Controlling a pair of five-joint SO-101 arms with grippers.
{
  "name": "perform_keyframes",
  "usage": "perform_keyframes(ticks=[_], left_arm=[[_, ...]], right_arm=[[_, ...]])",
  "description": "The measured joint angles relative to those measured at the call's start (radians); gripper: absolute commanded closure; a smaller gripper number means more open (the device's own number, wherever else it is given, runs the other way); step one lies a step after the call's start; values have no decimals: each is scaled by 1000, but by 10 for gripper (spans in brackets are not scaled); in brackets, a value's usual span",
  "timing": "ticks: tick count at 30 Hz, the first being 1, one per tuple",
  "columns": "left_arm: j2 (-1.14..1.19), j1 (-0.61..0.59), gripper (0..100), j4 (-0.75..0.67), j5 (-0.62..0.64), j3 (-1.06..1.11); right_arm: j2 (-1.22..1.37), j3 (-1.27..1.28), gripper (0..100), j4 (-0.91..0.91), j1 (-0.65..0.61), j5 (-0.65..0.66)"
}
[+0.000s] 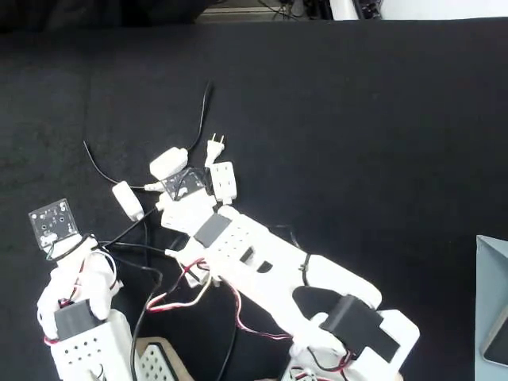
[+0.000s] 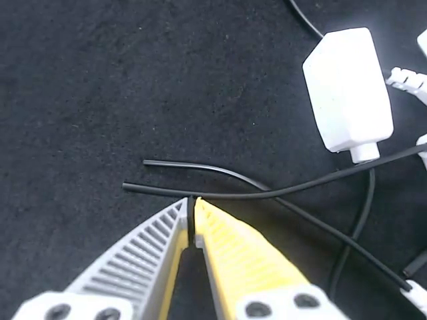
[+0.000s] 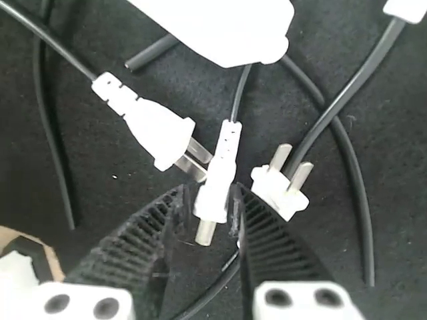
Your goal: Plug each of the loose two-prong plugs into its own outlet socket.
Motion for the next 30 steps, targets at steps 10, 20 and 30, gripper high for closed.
perform_keyframes(ticks=[10, 20, 30], left_arm=[[0, 0, 964, 0, 0, 0], [0, 0, 964, 0, 0, 0], [0, 0, 964, 0, 0, 0]], right_arm=[[153, -83, 892, 46, 43, 0], [207, -173, 889, 124, 55, 0], [252, -236, 887, 133, 57, 0]])
